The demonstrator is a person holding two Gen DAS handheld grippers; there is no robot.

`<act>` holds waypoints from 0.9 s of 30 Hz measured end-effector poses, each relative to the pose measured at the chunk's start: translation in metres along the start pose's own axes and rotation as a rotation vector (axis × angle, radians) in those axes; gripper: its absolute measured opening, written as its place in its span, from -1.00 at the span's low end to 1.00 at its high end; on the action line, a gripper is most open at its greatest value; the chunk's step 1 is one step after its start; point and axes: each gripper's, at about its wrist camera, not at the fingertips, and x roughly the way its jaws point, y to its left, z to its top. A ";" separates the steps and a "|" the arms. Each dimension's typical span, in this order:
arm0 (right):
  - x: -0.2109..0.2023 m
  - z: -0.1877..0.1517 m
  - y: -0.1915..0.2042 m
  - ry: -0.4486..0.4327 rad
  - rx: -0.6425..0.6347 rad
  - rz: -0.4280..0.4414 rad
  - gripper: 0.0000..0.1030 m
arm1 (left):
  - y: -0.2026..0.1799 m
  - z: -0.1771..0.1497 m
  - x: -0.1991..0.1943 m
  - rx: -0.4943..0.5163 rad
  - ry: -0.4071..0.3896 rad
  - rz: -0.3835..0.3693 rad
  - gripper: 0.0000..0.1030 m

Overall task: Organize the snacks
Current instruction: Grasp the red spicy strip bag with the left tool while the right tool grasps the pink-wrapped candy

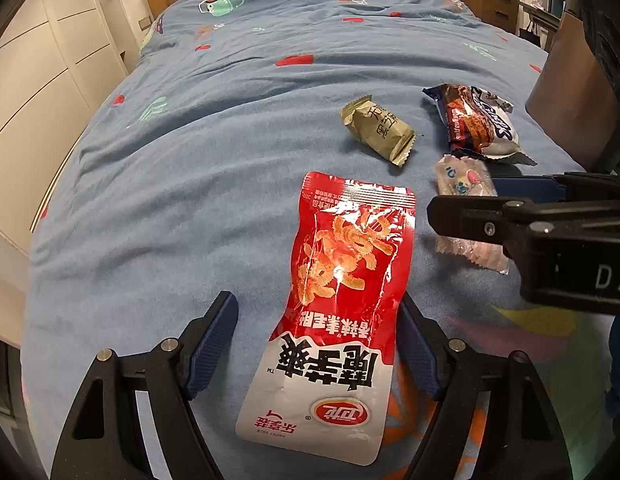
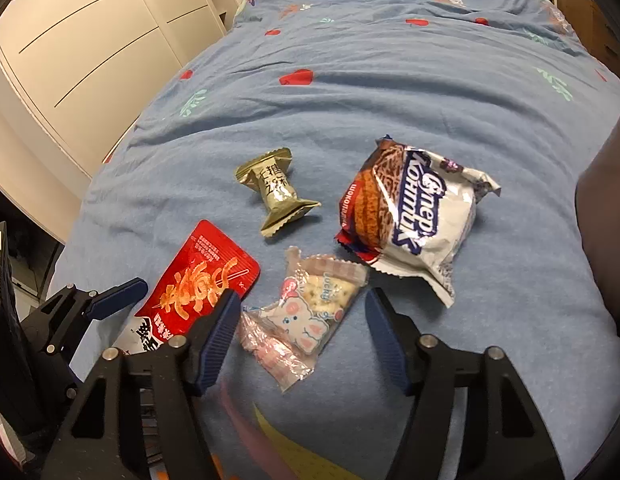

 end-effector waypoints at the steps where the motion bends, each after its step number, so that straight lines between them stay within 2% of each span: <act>1: 0.000 -0.001 -0.001 -0.001 0.002 0.001 1.00 | 0.000 0.000 0.000 0.000 0.001 -0.001 0.41; 8: 0.000 -0.002 -0.004 -0.005 0.011 0.014 1.00 | -0.004 -0.001 -0.001 0.002 0.001 -0.013 0.25; 16: -0.005 -0.002 -0.010 -0.002 0.034 0.050 1.00 | -0.004 -0.003 -0.001 -0.002 0.000 -0.024 0.19; 27: -0.010 -0.007 -0.014 -0.021 0.029 0.051 1.00 | -0.010 -0.006 -0.006 0.008 -0.006 -0.048 -0.15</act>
